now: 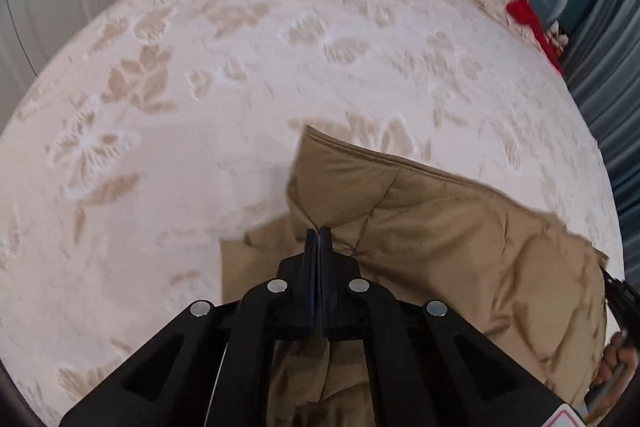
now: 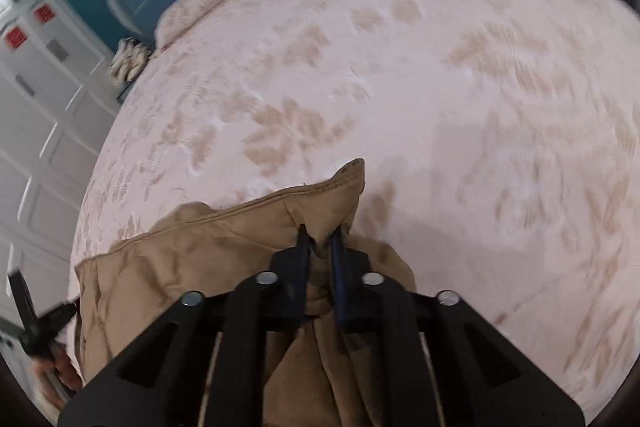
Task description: Fold large clothes
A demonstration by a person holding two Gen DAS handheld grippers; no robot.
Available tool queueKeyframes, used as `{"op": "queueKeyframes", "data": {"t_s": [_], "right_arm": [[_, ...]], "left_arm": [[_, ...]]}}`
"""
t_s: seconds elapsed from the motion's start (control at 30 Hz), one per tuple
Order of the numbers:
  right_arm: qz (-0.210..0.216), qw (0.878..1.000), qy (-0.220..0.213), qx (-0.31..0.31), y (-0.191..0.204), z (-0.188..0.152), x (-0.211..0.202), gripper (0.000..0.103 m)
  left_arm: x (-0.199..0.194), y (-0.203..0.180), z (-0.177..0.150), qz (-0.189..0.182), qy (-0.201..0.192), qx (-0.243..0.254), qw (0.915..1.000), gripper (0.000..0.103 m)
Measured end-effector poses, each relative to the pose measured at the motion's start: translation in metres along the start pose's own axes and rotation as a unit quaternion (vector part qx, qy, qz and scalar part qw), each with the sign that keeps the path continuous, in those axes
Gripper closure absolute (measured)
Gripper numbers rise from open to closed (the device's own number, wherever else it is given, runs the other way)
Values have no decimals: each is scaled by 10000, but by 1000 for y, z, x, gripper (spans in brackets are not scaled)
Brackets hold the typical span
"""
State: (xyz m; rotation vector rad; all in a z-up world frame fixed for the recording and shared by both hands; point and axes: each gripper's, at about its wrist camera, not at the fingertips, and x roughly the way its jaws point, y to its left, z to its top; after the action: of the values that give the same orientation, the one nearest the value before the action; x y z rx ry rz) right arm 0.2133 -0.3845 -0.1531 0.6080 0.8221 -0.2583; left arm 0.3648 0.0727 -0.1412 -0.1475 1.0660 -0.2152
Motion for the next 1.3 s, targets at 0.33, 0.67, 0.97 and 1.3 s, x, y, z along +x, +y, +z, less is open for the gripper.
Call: {"op": "queueKeyframes", "data": {"t_s": [0.33, 0.67, 0.97, 1.3], "right_arm": [[-558, 9979, -92, -312, 8, 11, 28, 99], [-933, 9934, 282, -600, 12, -3, 73, 93], [-1405, 9893, 40, -393, 7, 5, 20, 66], [97, 9952, -218, -951, 105, -8, -39, 66]], "left_arm": [[-5, -6, 19, 422, -413, 163, 9981, 103], [51, -4, 0, 1132, -94, 349, 9929, 103], [-4, 9, 8, 1932, -549, 95, 9796, 85], [-72, -125, 2, 108, -938, 1297, 9871, 56]]}}
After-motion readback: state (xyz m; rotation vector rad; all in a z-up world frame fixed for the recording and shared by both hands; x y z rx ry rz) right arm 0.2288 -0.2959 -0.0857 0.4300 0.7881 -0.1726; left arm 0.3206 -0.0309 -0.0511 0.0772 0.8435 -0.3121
